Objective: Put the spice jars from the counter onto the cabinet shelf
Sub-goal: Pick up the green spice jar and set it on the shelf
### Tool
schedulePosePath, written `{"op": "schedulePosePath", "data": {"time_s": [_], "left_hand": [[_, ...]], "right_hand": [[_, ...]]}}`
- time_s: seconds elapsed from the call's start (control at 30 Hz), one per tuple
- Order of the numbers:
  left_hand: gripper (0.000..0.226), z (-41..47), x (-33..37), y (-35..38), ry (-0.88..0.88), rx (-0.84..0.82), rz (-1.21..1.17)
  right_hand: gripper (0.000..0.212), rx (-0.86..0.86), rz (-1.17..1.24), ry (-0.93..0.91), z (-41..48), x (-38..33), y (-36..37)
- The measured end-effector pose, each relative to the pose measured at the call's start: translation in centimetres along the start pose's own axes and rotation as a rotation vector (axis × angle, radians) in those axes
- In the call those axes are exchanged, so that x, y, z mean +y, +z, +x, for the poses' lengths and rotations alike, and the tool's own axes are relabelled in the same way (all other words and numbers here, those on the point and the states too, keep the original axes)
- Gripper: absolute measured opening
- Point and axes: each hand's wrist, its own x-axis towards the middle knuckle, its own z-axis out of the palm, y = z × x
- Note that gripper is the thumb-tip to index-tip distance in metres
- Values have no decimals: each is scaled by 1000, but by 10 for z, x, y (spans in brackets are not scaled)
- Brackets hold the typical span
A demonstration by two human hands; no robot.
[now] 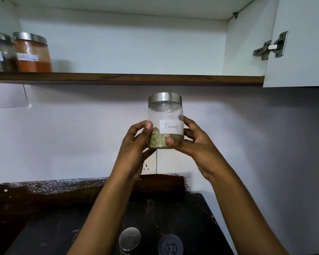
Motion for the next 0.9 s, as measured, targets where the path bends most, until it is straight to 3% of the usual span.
{"op": "schedulePosePath", "data": {"time_s": [0.1, 0.23, 0.3, 0.5, 0.73, 0.9], "left_hand": [[34, -4, 4, -3, 115, 25, 156], [73, -8, 9, -15, 151, -41, 344], [81, -8, 16, -24, 178, -52, 358], [53, -5, 53, -55, 250, -85, 367], [35, 22, 119, -86, 419, -88, 345], [37, 69, 176, -121, 509, -82, 515]], "right_hand": [[86, 83, -37, -35, 1, 2, 8], [95, 84, -111, -69, 1, -4, 19], [97, 32, -107, -87, 2, -11, 24], [57, -140, -11, -143, 13, -36, 44], [66, -83, -20, -248, 64, -81, 96], [67, -36, -110, -296, 128, -117, 144]]}}
